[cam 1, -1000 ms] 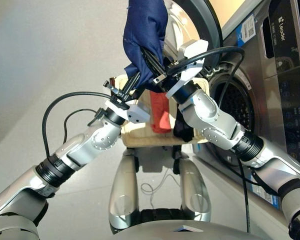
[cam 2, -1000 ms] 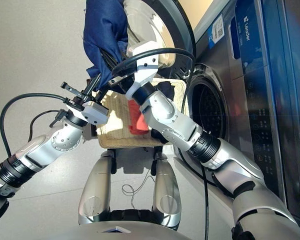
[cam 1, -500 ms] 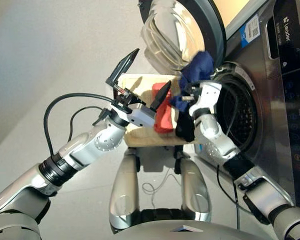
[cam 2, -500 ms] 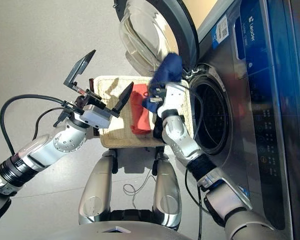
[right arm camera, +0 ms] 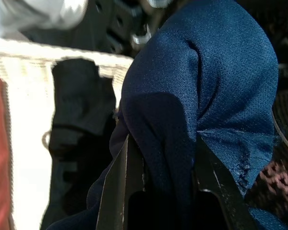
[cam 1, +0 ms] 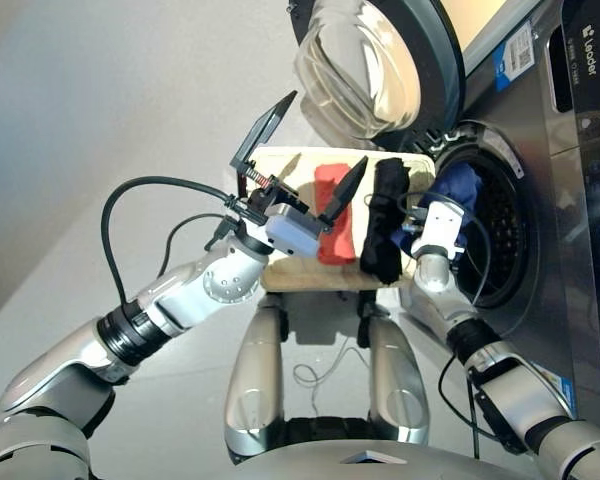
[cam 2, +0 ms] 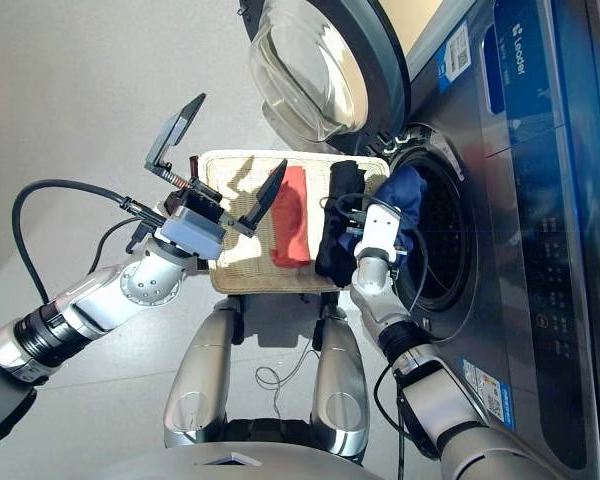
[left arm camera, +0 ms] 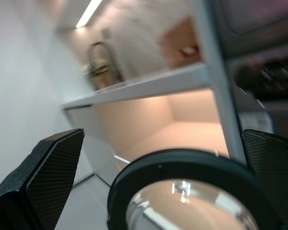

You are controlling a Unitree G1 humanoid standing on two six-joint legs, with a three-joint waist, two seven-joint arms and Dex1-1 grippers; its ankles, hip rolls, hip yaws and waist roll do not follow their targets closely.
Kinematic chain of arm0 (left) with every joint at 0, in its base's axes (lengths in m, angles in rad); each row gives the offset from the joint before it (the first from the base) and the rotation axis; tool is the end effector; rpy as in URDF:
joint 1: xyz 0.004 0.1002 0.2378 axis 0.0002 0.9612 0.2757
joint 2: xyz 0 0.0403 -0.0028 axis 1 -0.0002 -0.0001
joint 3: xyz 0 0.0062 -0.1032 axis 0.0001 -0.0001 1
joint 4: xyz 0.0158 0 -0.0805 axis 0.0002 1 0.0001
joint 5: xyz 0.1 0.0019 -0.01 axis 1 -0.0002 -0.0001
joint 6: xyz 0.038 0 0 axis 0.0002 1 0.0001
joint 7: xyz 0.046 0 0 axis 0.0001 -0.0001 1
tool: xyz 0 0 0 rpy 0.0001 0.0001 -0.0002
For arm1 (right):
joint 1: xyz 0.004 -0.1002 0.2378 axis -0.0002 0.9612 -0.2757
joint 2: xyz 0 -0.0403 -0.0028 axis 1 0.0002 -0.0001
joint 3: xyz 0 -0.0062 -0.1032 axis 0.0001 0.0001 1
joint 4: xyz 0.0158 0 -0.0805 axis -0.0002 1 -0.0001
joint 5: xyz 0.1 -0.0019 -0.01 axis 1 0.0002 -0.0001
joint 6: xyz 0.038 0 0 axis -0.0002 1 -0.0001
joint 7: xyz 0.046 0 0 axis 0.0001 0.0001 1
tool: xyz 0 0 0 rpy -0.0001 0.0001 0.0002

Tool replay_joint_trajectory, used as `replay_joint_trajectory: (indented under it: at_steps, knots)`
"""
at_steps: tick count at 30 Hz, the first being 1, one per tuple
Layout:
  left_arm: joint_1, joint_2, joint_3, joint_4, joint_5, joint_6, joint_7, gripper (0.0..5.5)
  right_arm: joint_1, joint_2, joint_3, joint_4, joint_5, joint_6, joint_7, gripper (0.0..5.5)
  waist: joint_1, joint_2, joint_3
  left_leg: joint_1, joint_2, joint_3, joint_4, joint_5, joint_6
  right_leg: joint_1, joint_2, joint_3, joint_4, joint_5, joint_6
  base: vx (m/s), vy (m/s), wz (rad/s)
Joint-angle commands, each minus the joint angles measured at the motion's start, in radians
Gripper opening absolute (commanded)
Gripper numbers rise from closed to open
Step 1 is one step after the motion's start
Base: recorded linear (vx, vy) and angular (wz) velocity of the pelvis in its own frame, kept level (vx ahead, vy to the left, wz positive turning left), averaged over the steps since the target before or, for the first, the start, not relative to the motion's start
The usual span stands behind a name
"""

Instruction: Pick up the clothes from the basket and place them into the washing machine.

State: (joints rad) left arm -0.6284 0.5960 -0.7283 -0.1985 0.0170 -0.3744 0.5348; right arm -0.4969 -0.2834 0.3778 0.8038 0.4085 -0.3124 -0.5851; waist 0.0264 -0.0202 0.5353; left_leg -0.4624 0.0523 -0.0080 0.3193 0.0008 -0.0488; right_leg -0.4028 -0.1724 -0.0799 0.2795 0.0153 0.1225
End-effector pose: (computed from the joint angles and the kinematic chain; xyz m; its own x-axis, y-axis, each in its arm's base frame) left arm 0.2297 0.0872 0.1661 0.4607 -0.4721 0.7515 0.1806 0.8789 0.4415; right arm 0.2798 -0.1606 0.0244 0.9229 -0.3839 -0.0306 0.3792 0.9197 -0.1022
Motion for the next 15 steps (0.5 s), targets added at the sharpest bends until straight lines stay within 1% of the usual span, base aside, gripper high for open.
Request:
replay_joint_trajectory:
  at_steps: [1,2,3,4,5,6,7,8,9,11,13,14,15]
  knots:
    - [-0.051,-0.078,0.035,-0.129,-0.115,-0.071,0.005,5.50,-0.047,0.005,-0.090,0.000,0.052,-0.057,-0.067,0.00,-0.012,0.021,-0.015,-0.016,-0.027,0.035,0.067,-0.047,-0.006,-0.074,-0.007,0.070,0.096,-0.021,0.012,-0.026,-0.020,0.191]
    - [-0.049,-0.114,0.035,-0.125,-0.162,-0.071,-0.008,5.50,-0.060,0.013,-0.110,0.024,0.092,-0.066,-0.082,0.00,-0.013,0.022,-0.015,-0.036,-0.029,0.033,0.080,-0.051,-0.005,-0.095,-0.007,0.071,0.114,-0.026,0.009,-0.020,-0.022,0.223]
    - [-0.049,-0.130,0.031,-0.118,-0.197,-0.061,-0.027,5.50,-0.077,0.014,-0.124,0.051,0.101,-0.056,-0.094,0.00,-0.013,0.023,-0.015,-0.048,-0.030,0.032,0.092,-0.055,-0.006,-0.107,-0.007,0.072,0.125,-0.031,0.007,-0.024,-0.027,0.210]
    - [-0.040,-0.166,0.035,-0.107,-0.263,-0.063,-0.049,5.50,-0.092,0.018,-0.145,0.071,0.129,-0.064,-0.106,0.00,-0.012,0.025,-0.015,-0.071,-0.031,0.031,0.113,-0.062,-0.006,-0.128,-0.006,0.073,0.148,-0.039,0.004,0.000,0.000,0.000]
    - [-0.033,-0.189,0.031,-0.091,-0.315,-0.057,-0.070,5.50,-0.110,0.017,-0.159,0.090,0.135,-0.058,-0.128,0.00,-0.013,0.027,-0.015,-0.091,-0.031,0.028,0.125,-0.063,-0.007,-0.146,-0.006,0.073,0.162,-0.044,0.001,0.000,0.000,0.000]
    - [-0.025,-0.209,0.032,-0.085,-0.366,-0.054,-0.094,5.50,-0.121,0.019,-0.176,0.109,0.161,-0.066,-0.131,0.00,-0.013,0.029,-0.015,-0.108,-0.030,0.028,0.139,-0.067,-0.008,-0.164,-0.007,0.073,0.181,-0.049,-0.001,0.000,0.000,0.000]
    - [-0.011,-0.227,0.039,-0.077,-0.415,-0.040,-0.120,5.50,-0.143,0.006,-0.194,0.163,0.153,-0.048,-0.147,0.00,-0.011,0.034,-0.015,-0.149,-0.028,0.026,0.162,-0.072,-0.010,-0.207,-0.007,0.073,0.210,-0.056,-0.006,0.000,0.000,0.000]
    - [-0.013,-0.227,0.041,-0.077,-0.417,-0.040,-0.122,5.50,-0.148,0.004,-0.195,0.166,0.154,-0.049,-0.146,0.00,-0.010,0.035,-0.015,-0.156,-0.028,0.026,0.169,-0.075,-0.010,-0.214,-0.007,0.074,0.217,-0.058,-0.006,0.000,0.000,0.000]
    - [-0.003,-0.233,0.047,-0.075,-0.444,-0.030,-0.134,5.50,-0.182,-0.026,-0.203,0.206,0.129,-0.035,-0.172,0.00,-0.005,0.041,-0.015,-0.198,-0.027,0.026,0.192,-0.079,-0.009,-0.256,-0.003,0.077,0.241,-0.064,-0.011,0.000,0.000,0.000]
    - [0.004,-0.236,0.051,-0.073,-0.463,-0.028,-0.142,5.50,-0.192,-0.039,-0.210,0.218,0.119,-0.030,-0.179,0.00,-0.004,0.045,-0.015,-0.228,-0.024,0.026,0.210,-0.083,-0.010,-0.285,-0.002,0.078,0.257,-0.067,-0.013,0.000,0.000,0.000]
    - [0.012,-0.233,0.058,-0.068,-0.471,-0.019,-0.151,5.50,-0.209,-0.079,-0.215,0.238,0.096,-0.014,-0.190,0.00,-0.003,0.052,-0.015,-0.276,-0.024,0.025,0.232,-0.086,-0.010,-0.339,-0.001,0.078,0.285,-0.072,-0.015,0.000,0.000,0.000]
    - [0.033,-0.225,0.063,-0.064,-0.473,-0.014,-0.157,5.50,-0.225,-0.125,-0.228,0.273,0.065,0.008,-0.216,0.00,-0.001,0.057,-0.015,-0.316,-0.020,0.026,0.260,-0.097,-0.011,-0.382,0.002,0.081,0.318,-0.088,-0.018,0.000,0.000,0.000]
    - [0.041,-0.219,0.068,-0.062,-0.478,-0.014,-0.160,5.50,-0.238,-0.156,-0.230,0.295,0.044,0.028,-0.224,0.00,0.001,0.060,-0.015,-0.341,-0.018,0.026,0.273,-0.099,-0.012,-0.412,0.002,0.083,0.339,-0.092,-0.020,0.000,0.000,0.000]
